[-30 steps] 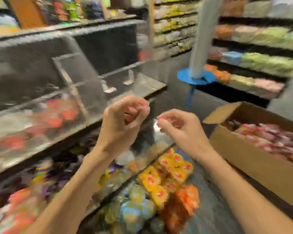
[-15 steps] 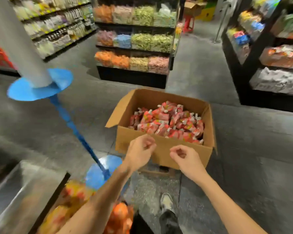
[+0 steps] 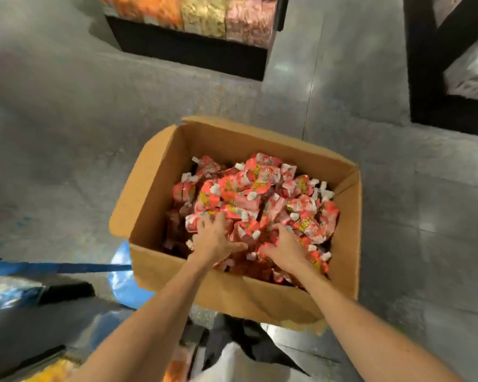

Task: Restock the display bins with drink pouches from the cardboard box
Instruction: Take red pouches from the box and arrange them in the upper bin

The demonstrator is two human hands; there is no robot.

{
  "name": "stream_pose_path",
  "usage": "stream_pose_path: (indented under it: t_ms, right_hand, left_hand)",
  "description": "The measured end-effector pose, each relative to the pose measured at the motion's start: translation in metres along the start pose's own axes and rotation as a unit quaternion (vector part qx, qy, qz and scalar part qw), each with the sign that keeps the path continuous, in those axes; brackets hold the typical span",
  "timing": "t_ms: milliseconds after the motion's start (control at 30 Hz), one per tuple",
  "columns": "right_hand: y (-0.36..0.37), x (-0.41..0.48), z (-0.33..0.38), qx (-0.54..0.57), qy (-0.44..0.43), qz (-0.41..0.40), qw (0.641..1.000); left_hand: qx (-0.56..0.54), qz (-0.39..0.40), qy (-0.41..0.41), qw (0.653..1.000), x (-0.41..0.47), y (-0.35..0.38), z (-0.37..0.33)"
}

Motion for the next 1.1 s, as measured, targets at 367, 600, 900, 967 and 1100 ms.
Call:
stream_pose_path:
  t_ms: [367,600,900,967,1100]
  right_hand:
    - [-0.008,0.046,0.046,0.164,0.205,-0.086,0.961]
    - [-0.042,0.066,0.084,0.225,0.239,-0.065,0.942]
    - [-0.025,0.107,0.103,0.188,0.252,-0.116,0.942]
    - [-0.027,0.102,0.096,0.160,0.246,-0.107,0.950]
    - [-0.033,0.077,0.091,0.124,0.197,-0.031,0.972]
  left_hand:
    - [0.042,0.031,0.025,0.998,0.037,0.031,-0.001]
    - [-0.153,0.069,0.025,0.986,0.044,0.010,0.010]
    - [-0.485,0.149,-0.138,0.851,0.052,-0.012,0.019]
    - [-0.519,0.132,-0.154,0.830,0.052,-0.013,0.019]
    - [-0.587,0.120,-0.175,0.782,0.055,-0.020,0.014]
Point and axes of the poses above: each hand's wrist, its own x-axis towards the middle knuckle, its own y-axis out of the palm, z = x × y, the point moved 2 cm from there along x, towards the middle knuckle, and after that the axes turned 11 degrees about x, right-handed, at the moved point
